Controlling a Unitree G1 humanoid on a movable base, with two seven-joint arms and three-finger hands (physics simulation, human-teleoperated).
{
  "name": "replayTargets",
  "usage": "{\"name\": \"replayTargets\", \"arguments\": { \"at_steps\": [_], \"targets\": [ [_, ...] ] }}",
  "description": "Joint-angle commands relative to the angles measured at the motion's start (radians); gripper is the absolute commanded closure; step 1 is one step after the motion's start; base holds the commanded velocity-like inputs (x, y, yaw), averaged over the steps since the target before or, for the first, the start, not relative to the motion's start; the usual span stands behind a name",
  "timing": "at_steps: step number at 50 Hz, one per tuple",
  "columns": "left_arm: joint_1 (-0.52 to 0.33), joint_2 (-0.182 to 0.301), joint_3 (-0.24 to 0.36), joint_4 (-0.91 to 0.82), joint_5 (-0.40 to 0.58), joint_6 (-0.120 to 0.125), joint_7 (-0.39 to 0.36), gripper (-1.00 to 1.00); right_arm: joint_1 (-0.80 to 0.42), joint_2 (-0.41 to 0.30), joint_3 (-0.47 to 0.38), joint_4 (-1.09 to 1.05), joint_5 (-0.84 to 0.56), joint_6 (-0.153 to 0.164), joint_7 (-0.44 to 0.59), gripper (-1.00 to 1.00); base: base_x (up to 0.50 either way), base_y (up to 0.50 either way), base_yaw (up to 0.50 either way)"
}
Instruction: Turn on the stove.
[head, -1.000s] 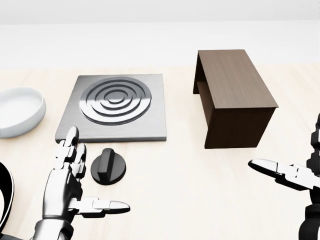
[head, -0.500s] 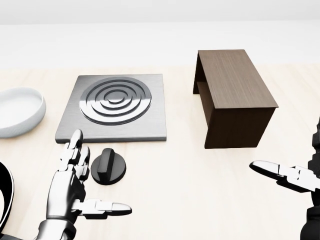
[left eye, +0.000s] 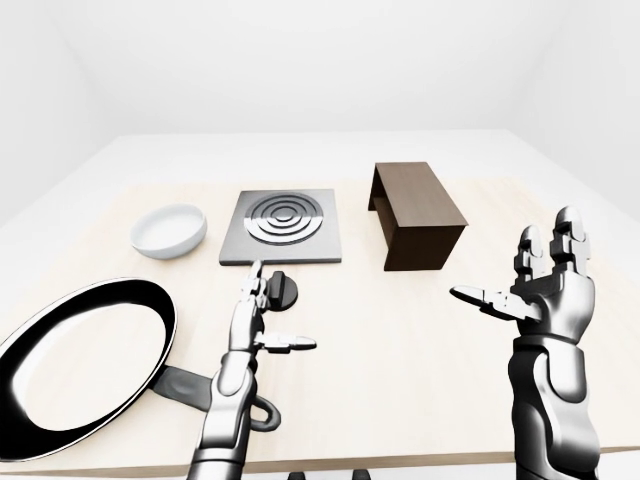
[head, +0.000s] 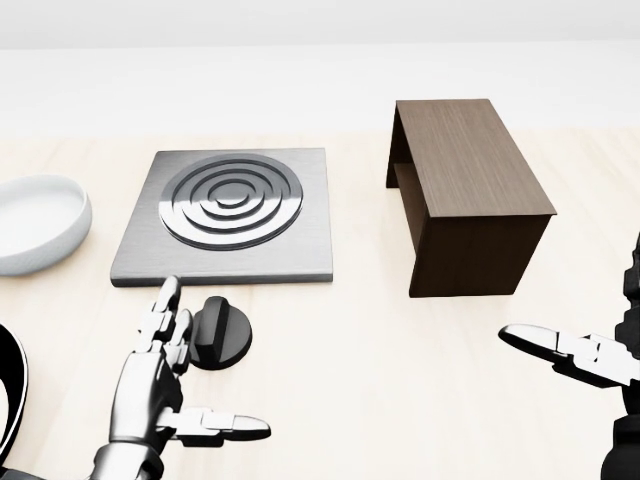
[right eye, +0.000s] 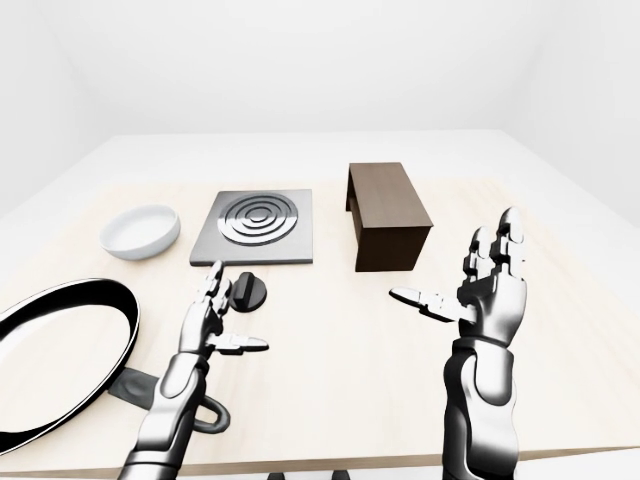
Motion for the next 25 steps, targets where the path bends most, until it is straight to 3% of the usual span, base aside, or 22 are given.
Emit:
{"name": "replayTargets", "arguments": {
  "at_steps": [1,14,25],
  "targets": [
    [-0.008,0.000,-0.001,0.037,0.004,0.000,0.002,-1.00,0.001,0.000,-0.001,-0.003,0.002,0.000,0.001,-1.00,0.00,0.00,0.00],
    [-0.039,0.001,0.005,0.144,0.013,0.000,0.010,-1.00,0.000,0.000,-0.001,-0.008,0.003,0.000,0.002,-1.00,0.00,0.00,0.00],
    [-0.027,-0.005,-0.007,0.125,0.022,0.000,0.011,-1.00,0.001,0.001,0.000,-0.011,0.002,0.000,0.002,-1.00,0.00,0.00,0.00]
  ]
}}
